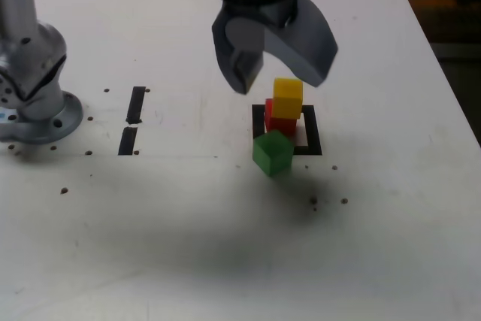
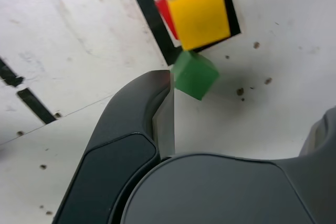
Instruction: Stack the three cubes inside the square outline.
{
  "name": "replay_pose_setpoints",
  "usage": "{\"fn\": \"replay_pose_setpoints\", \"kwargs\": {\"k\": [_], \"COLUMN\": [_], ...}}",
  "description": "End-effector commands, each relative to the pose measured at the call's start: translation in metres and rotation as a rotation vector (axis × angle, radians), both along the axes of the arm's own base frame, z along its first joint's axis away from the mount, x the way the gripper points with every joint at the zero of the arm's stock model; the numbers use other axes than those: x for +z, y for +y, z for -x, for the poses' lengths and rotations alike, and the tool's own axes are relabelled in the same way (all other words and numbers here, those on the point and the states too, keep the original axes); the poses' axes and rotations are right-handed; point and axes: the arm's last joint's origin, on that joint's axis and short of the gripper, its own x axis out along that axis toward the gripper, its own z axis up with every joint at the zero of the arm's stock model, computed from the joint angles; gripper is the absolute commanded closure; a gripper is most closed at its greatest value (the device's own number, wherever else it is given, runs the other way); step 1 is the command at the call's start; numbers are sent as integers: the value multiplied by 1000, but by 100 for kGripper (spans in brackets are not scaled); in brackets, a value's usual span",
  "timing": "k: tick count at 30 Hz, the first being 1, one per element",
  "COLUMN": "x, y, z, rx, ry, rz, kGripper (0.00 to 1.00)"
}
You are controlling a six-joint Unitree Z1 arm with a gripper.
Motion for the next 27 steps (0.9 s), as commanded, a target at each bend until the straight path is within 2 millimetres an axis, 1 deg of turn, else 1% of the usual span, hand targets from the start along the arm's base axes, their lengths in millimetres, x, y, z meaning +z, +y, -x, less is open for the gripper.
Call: {"fn": "replay_pose_setpoints", "kwargs": {"k": [1,4,7,16,20,27], "x": [-2,-11,-18,-38,-44,-56], "y": [-6,-19,-24,-19,-19,-24], "z": [3,8,14,32,31,18], "rx": [-16,-58,-86,-152,-185,-214], "ry": [-24,-43,-27,85,130,170], "rz": [0,-3,-10,-61,-82,-98], "kGripper": [1,1,2,6,7,9]}}
